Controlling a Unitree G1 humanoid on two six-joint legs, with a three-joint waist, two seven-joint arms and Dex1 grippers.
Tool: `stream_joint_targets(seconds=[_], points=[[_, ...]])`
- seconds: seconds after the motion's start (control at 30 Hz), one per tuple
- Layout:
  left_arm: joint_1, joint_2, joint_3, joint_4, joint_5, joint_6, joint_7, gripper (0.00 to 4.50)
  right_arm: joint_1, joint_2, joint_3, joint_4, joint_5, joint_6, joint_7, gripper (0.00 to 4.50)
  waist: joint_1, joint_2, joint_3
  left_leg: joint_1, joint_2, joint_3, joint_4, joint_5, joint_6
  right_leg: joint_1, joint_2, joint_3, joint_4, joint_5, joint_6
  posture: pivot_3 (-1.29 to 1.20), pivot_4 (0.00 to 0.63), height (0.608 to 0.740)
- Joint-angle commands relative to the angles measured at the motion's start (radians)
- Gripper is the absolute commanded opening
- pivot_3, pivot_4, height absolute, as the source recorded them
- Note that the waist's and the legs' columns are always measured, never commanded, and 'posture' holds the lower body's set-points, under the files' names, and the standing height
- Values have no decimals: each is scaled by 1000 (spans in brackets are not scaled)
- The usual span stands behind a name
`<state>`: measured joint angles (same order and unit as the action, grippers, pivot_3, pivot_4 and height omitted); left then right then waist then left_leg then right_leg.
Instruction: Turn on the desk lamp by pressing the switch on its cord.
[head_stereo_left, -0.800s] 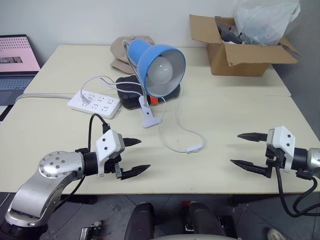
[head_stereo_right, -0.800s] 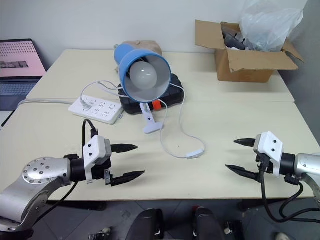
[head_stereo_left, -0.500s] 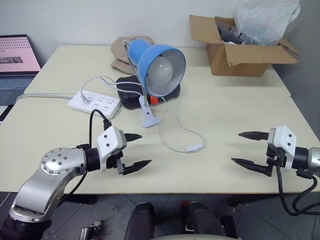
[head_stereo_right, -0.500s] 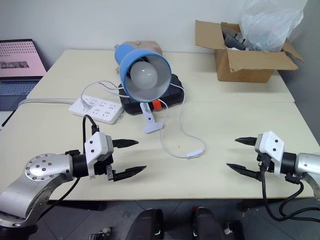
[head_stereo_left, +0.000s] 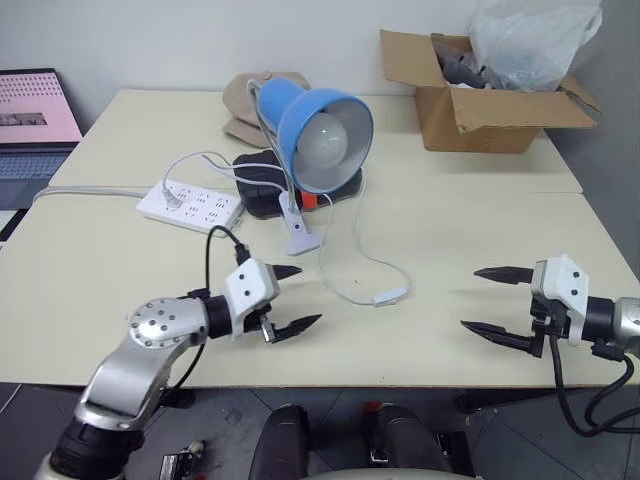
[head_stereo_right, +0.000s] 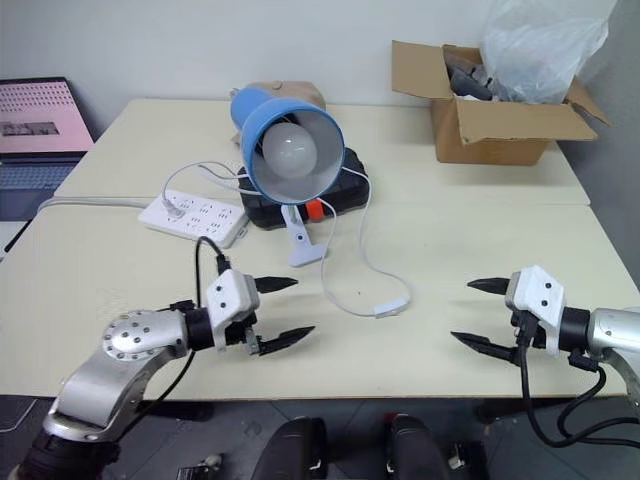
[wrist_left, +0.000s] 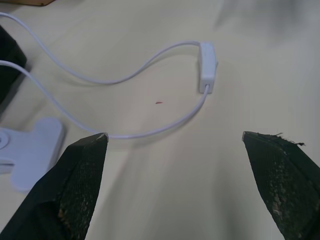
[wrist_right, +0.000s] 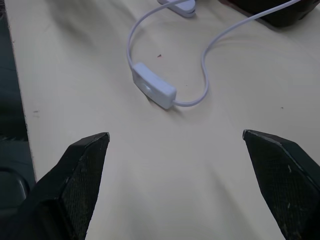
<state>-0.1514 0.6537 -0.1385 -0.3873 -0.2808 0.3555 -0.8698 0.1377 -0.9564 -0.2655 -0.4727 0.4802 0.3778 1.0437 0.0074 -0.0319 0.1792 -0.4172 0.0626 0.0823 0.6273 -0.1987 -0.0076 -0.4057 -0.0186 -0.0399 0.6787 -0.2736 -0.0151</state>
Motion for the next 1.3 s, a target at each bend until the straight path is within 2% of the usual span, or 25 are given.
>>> stream_joint_targets(seconds=[0.03,0.37,0.73,1.1,1.13,1.3], points=[[-54,-43,-73,11,13,-21,-24,4462,41,-16,-74,-99,40,58,-14,4500,2,0,0,0,0,0,0,0,0,0,0,0,0,0,0,0,150,740],[-216,-160,-258,255,132,-132,-98,4462,108,-49,-160,-245,98,307,-97,4500,4,0,-1,0,-1,0,1,0,0,0,0,0,1,1,1,0,150,740],[-337,-271,-302,518,252,-257,-86,4462,136,-27,-200,-332,124,370,-137,4500,5,-1,-1,-1,-1,-1,2,0,0,1,1,0,0,1,1,0,150,740],[-358,-337,-303,580,287,-277,-77,2191,117,-45,-206,-346,147,399,-151,4500,5,-1,-1,-1,-1,-2,2,0,0,1,1,0,0,1,2,0,150,740],[-358,-341,-303,582,290,-276,-76,1807,115,-46,-205,-346,147,400,-151,4500,5,-1,-1,-1,-1,-2,2,0,0,1,1,0,0,1,2,0,150,740],[-360,-354,-295,591,297,-277,-73,829,107,-49,-198,-344,148,402,-154,4500,4,-1,-1,-1,-1,-2,2,0,0,1,1,0,0,1,2,0,150,740]])
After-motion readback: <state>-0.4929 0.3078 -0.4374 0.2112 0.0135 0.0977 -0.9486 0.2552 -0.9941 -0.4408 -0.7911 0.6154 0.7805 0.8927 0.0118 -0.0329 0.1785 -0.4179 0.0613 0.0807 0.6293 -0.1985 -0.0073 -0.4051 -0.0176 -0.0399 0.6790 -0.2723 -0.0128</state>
